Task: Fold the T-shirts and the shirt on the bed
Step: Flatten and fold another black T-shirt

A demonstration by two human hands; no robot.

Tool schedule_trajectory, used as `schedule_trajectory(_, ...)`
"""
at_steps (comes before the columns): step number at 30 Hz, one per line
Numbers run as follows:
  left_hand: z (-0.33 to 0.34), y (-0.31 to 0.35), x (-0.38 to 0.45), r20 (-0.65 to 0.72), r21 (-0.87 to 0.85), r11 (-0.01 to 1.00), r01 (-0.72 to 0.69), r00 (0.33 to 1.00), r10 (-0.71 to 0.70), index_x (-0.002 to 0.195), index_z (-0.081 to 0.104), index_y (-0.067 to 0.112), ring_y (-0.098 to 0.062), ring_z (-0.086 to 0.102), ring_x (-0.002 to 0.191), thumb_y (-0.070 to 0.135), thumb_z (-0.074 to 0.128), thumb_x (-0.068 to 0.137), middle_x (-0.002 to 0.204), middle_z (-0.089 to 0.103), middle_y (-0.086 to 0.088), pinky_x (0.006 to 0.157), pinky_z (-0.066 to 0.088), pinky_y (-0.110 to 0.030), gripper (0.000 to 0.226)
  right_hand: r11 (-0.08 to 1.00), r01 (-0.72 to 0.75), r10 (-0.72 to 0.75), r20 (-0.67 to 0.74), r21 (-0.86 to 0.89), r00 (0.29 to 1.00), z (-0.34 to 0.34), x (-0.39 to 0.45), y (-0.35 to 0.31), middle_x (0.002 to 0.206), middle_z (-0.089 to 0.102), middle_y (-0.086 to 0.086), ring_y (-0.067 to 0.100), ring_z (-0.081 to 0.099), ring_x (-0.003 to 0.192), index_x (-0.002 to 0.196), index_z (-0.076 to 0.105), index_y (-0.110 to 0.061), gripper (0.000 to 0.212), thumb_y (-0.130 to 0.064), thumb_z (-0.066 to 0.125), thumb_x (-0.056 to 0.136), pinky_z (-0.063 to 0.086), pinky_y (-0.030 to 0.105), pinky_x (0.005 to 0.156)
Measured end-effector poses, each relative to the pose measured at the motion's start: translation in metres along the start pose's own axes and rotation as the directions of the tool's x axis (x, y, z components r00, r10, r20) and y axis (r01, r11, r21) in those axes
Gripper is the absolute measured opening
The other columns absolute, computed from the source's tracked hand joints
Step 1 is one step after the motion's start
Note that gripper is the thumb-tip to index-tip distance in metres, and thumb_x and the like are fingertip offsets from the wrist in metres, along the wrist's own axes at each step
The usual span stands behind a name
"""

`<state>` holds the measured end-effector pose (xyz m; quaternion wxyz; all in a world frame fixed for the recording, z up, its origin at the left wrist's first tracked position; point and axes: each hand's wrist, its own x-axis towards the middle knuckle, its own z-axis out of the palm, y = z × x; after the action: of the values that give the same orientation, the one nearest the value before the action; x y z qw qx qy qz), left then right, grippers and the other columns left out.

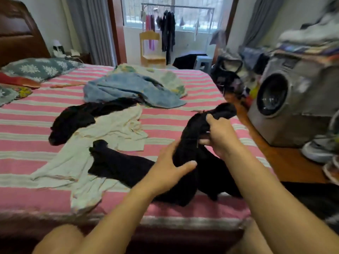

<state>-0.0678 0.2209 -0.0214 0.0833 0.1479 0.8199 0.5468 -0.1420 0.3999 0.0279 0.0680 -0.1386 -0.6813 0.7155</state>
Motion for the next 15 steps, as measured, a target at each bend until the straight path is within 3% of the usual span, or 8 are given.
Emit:
schedule_trajectory(2,0.05,-0.019,-0.002,-0.077,-0.055,0.998,0.026,0.997,-0.031,0.149,0.03,0.048,0.001,0.037,0.136,0.054,0.075,0.084,0.146,0.034,0.019,0.115,0.033,-0.03,0.079,0.998,-0.056,0.056,0.012,0.042,0.998,-0.025,-0.01,0.009,0.131,0.059,0.02,0.038,0.07,0.091,0.137,0.045,-0.002,0.043,-0.033,0.046,0.107,0.058,0.038,0.054)
schedule_trajectory(4,0.076,-0.029,0.009,-0.178,-0.005,0.999,0.046,0.983,-0.046,0.15,0.036,0.04,-0.005,0.04,0.134,0.048,0.073,0.086,0.142,0.04,0.012,0.114,0.035,-0.03,0.075,0.998,-0.052,0.053,0.064,-0.023,0.997,-0.046,-0.016,0.007,0.125,0.063,0.017,0.033,0.072,0.087,0.134,0.048,-0.004,0.04,-0.034,0.042,0.108,0.06,0.04,0.061)
schedule_trajectory(5,0.083,-0.034,0.019,-0.214,0.036,0.999,0.028,0.977,-0.02,0.143,0.048,0.034,-0.011,0.047,0.128,0.038,0.07,0.089,0.133,0.048,0.007,0.108,0.04,-0.032,0.058,0.997,-0.04,0.045,0.079,-0.071,0.996,-0.056,-0.017,0.005,0.121,0.066,0.015,0.031,0.073,0.089,0.131,0.051,-0.007,0.037,-0.034,0.04,0.109,0.062,0.042,0.068)
schedule_trajectory(7,0.083,-0.029,0.032,-0.278,0.111,0.994,0.009,0.96,0.022,0.106,0.064,0.02,-0.028,0.061,0.099,0.018,0.056,0.091,0.099,0.061,-0.003,0.08,0.047,-0.038,0.017,0.991,0.021,-0.012,0.07,-0.13,0.997,-0.078,-0.014,0.003,0.117,0.07,0.008,0.028,0.072,0.097,0.123,0.058,-0.015,0.029,-0.033,0.039,0.109,0.06,0.045,0.086)
schedule_trajectory(9,0.064,-0.022,0.046,-0.297,-0.033,0.993,0.112,0.948,-0.117,0.088,0.065,0.013,-0.031,0.065,0.08,0.019,0.052,0.095,0.08,0.067,-0.006,0.065,0.045,-0.035,0.016,0.981,0.089,-0.098,-0.043,-0.175,0.994,-0.101,-0.006,-0.003,0.113,0.071,0.002,0.024,0.07,0.102,0.109,0.063,-0.025,0.021,-0.028,0.041,0.109,0.056,0.044,0.092)
schedule_trajectory(12,0.012,-0.012,0.07,-0.289,-0.389,0.902,0.188,0.905,-0.313,0.089,0.072,0.013,-0.024,0.07,0.081,0.025,0.054,0.099,0.082,0.075,-0.005,0.078,0.054,-0.037,0.024,0.975,0.108,-0.153,-0.23,-0.196,0.961,-0.137,0.012,-0.011,0.098,0.07,0.008,0.024,0.064,0.09,0.093,0.066,-0.02,0.03,-0.005,0.041,0.1,0.051,0.035,0.077)
schedule_trajectory(13,-0.01,-0.008,0.083,-0.335,-0.357,0.921,0.155,0.899,-0.281,0.087,0.071,0.012,-0.024,0.067,0.079,0.022,0.053,0.1,0.081,0.073,-0.005,0.076,0.051,-0.038,0.025,0.967,0.103,-0.161,-0.25,-0.231,0.955,-0.145,0.018,-0.015,0.096,0.069,0.01,0.024,0.062,0.086,0.091,0.067,-0.019,0.033,-0.001,0.04,0.097,0.049,0.032,0.071)
schedule_trajectory(15,-0.052,0.0,0.11,-0.421,-0.088,0.986,0.142,0.892,-0.166,0.085,0.068,0.005,-0.024,0.059,0.073,0.02,0.052,0.101,0.074,0.067,-0.009,0.066,0.043,-0.036,0.027,0.932,0.113,-0.21,-0.258,-0.344,0.943,-0.149,0.027,-0.017,0.093,0.068,0.014,0.023,0.06,0.081,0.091,0.07,-0.012,0.028,0.0,0.045,0.096,0.045,0.03,0.065)
